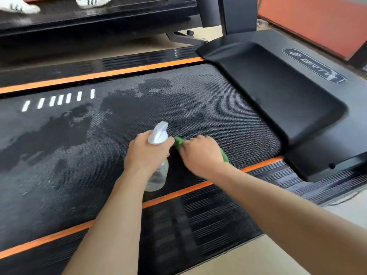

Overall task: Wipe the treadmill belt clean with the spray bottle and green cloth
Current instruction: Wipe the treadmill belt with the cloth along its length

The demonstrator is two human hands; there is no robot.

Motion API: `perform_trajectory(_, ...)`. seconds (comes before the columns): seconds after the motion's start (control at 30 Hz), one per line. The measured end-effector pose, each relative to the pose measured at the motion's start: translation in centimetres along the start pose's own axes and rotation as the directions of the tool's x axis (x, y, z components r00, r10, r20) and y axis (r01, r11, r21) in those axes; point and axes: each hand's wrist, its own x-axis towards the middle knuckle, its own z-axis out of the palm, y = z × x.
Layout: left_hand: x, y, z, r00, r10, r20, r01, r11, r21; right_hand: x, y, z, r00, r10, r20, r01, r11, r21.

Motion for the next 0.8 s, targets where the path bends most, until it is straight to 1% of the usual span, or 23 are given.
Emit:
perform_trajectory(0.07,0.4,-0.3,-0.2,0.999,-0.025,-0.028,0.024,1.0,-0.016,-2.1,-0.6,0.2,0.981,-0.192,-0.02,0.193,0.981,0.036)
perform_trajectory(0.1,0.6,-0.5,-0.3,0.999,-0.033,-0.024,0.032,0.999,-0.021,-3.0,0.0,0.2,0.964,-0.263,-0.032,0.264,0.964,0.036)
perform_trajectory(0.13,0.6,-0.6,-0.3,0.999,-0.036,-0.016,0.036,0.999,-0.026,-3.1,1.3,0.1,0.948,-0.319,-0.025,0.319,0.948,0.005)
perform_trajectory(0.17,0.8,-0.7,-0.2,0.999,-0.032,-0.002,0.032,0.999,-0.024,-2.7,3.1,0.2,0.942,-0.337,-0.001,0.336,0.941,-0.044)
perform_trajectory(0.2,0.9,-0.7,-0.1,1.0,-0.025,0.007,0.025,0.999,-0.021,-1.8,5.2,0.2,0.95,-0.313,0.025,0.314,0.943,-0.109)
perform_trajectory(0.23,1.0,-0.9,0.0,1.0,-0.021,0.013,0.021,1.0,-0.02,-0.8,7.6,0.1,0.97,-0.235,0.059,0.242,0.956,-0.165)
perform_trajectory(0.27,1.0,-0.9,0.0,1.0,-0.015,0.015,0.015,1.0,-0.019,-0.1,9.7,-0.2,0.99,-0.105,0.093,0.122,0.973,-0.197)
perform_trajectory(0.3,1.1,-1.0,0.0,1.0,-0.007,0.018,0.007,1.0,-0.014,0.4,11.2,-0.4,0.994,0.025,0.102,-0.003,0.977,-0.211)
perform_trajectory(0.33,1.1,-0.9,0.2,1.0,0.006,0.024,-0.006,1.0,0.001,0.5,12.0,-0.3,0.989,0.129,0.075,-0.112,0.973,-0.202)
perform_trajectory(0.37,1.2,-0.8,0.3,0.999,0.019,0.03,-0.02,1.0,0.023,0.5,11.7,-0.1,0.981,0.192,0.037,-0.183,0.966,-0.184)
perform_trajectory(0.4,1.2,-0.7,0.5,0.999,0.032,0.038,-0.034,0.998,0.05,0.4,10.4,0.1,0.976,0.218,0.024,-0.212,0.964,-0.16)
perform_trajectory(0.43,1.3,-0.7,0.6,0.998,0.04,0.048,-0.043,0.996,0.077,0.1,8.5,0.1,0.978,0.208,0.031,-0.203,0.971,-0.124)
perform_trajectory(0.47,1.4,-0.6,0.6,0.998,0.041,0.05,-0.046,0.994,0.096,-0.5,6.4,0.0,0.986,0.159,0.042,-0.155,0.984,-0.083)
perform_trajectory(0.5,1.6,-0.6,0.6,0.998,0.034,0.047,-0.039,0.994,0.106,-1.3,4.4,0.0,0.996,0.077,0.044,-0.075,0.996,-0.041)
perform_trajectory(0.53,1.7,-0.7,0.5,0.999,0.023,0.041,-0.027,0.994,0.106,-2.3,2.5,0.0,0.999,-0.037,0.032,0.037,0.999,0.011)
perform_trajectory(0.57,1.9,-0.7,0.4,0.999,0.013,0.036,-0.016,0.995,0.097,-3.4,1.3,0.1,0.989,-0.148,-0.005,0.148,0.988,0.049)
perform_trajectory(0.63,1.9,-0.8,0.3,0.999,0.008,0.039,-0.011,0.998,0.069,-4.5,1.6,0.5,0.958,-0.281,-0.06,0.286,0.954,0.09)
perform_trajectory(0.67,1.8,-0.8,0.3,0.999,0.014,0.04,-0.017,0.998,0.056,-4.5,2.9,0.6,0.943,-0.328,-0.054,0.332,0.94,0.081)
perform_trajectory(0.7,1.8,-0.8,0.3,0.999,0.02,0.042,-0.023,0.998,0.051,-4.3,4.7,0.6,0.937,-0.348,-0.041,0.35,0.934,0.065)
perform_trajectory(0.73,1.7,-0.8,0.3,0.999,0.025,0.044,-0.027,0.998,0.05,-3.8,6.9,0.3,0.946,-0.325,-0.012,0.325,0.945,0.029)
perform_trajectory(0.8,1.7,-0.8,0.1,0.999,0.025,0.047,-0.027,0.999,0.047,-3.0,11.7,-0.9,0.983,-0.167,0.076,0.174,0.979,-0.102)
